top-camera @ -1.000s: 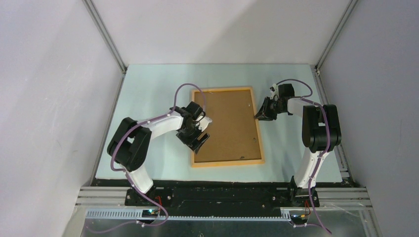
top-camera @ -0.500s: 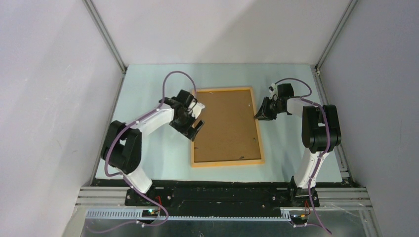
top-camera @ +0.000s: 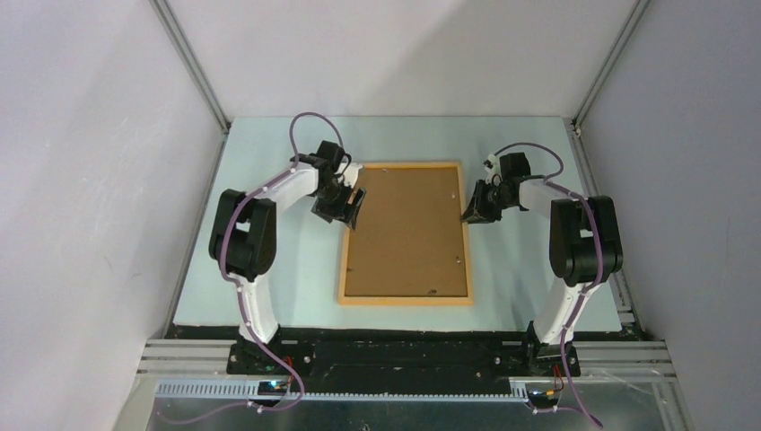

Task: Put the photo into the frame
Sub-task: Install the photo frame at the center of the board.

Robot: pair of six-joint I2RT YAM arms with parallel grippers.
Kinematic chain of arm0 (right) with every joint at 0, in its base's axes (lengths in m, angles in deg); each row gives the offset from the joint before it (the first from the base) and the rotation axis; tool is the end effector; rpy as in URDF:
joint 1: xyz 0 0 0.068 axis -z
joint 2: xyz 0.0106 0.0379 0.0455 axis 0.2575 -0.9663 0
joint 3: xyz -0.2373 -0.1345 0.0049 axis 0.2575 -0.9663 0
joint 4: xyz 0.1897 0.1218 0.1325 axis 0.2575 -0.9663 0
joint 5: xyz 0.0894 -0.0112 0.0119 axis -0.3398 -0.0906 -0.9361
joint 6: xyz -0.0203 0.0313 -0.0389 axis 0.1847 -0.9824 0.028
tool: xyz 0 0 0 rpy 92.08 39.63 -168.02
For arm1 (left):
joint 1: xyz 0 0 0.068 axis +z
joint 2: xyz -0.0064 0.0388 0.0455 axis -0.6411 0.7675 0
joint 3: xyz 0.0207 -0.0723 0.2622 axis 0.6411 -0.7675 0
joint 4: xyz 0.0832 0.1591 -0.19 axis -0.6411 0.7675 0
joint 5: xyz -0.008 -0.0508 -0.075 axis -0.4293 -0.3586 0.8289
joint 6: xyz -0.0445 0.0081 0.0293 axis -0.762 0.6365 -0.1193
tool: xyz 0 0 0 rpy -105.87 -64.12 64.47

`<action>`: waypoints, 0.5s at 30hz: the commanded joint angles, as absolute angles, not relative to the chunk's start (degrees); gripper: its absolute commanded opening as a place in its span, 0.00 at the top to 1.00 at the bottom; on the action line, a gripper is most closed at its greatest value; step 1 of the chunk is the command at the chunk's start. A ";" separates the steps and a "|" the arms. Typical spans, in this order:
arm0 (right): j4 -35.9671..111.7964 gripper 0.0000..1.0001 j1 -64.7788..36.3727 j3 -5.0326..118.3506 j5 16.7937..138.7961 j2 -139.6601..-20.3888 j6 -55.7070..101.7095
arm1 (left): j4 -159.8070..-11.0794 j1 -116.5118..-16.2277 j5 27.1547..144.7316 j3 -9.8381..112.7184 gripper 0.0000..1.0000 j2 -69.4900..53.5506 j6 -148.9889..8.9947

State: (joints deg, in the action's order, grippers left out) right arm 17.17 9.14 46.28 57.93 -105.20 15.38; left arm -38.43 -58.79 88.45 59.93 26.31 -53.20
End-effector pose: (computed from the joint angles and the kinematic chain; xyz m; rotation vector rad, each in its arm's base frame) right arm 0.3637 0.0534 0.1580 0.0408 2.6580 0.7542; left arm 0.3596 -0.1302 0.1909 0.6370 2.7978 -0.3165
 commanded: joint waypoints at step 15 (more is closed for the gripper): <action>18.75 0.80 8.52 45.28 54.70 -99.51 17.09 | -38.44 -57.62 92.84 66.28 0.45 32.83 -57.25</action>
